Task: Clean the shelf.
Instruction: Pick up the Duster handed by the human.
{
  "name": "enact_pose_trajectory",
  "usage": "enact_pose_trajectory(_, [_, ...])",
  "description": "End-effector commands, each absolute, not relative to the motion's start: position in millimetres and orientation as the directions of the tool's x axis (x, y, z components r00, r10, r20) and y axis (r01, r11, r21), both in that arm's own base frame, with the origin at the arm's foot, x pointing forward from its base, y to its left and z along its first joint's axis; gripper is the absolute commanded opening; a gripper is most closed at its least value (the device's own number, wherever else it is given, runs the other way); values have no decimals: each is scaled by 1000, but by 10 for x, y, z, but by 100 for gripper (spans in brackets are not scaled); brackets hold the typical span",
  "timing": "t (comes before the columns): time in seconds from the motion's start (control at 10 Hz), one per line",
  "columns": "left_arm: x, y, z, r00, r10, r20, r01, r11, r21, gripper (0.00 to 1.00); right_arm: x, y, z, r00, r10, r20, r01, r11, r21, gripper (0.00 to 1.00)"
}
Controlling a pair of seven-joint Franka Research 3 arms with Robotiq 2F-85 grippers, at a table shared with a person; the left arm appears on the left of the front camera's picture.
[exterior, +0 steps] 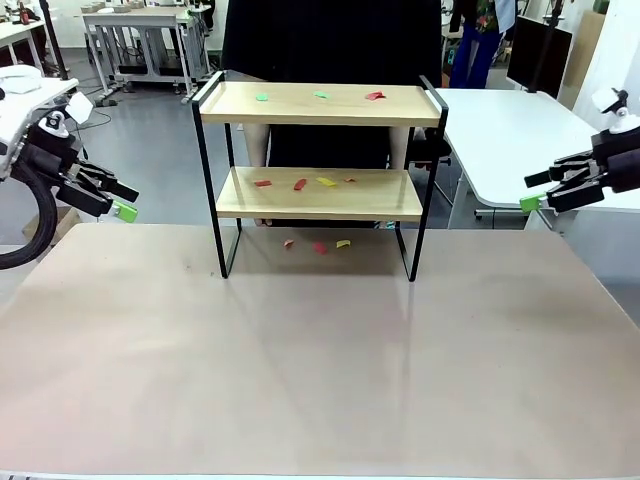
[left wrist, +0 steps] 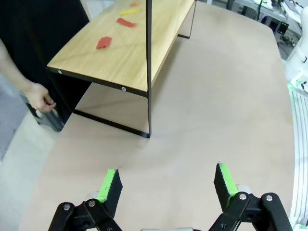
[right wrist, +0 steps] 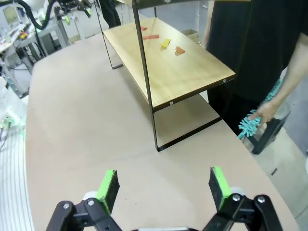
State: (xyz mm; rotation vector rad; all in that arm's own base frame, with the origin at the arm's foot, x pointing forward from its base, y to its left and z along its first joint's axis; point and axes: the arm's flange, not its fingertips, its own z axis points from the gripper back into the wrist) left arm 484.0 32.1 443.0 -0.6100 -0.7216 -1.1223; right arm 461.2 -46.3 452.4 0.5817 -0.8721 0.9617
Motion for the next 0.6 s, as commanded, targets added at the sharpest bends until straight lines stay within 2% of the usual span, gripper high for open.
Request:
enact_pose_trajectory(0.0, [5121,424,4352,272,-524,807,945,301,-123,100,4931,-597,4467,252,444,860,-911,408,57,100])
enact_pose_trajectory(0.2, [5445,664,4184,265,-417,869,953,251,-170,100,5227,-953,4321,202,364,909,-948,305,88,100])
enact_pose_trajectory(0.5, [5654,838,3956,184,-264,947,977,158,-146,100,5439,-1373,4026,80,289,954,-978,210,18,100])
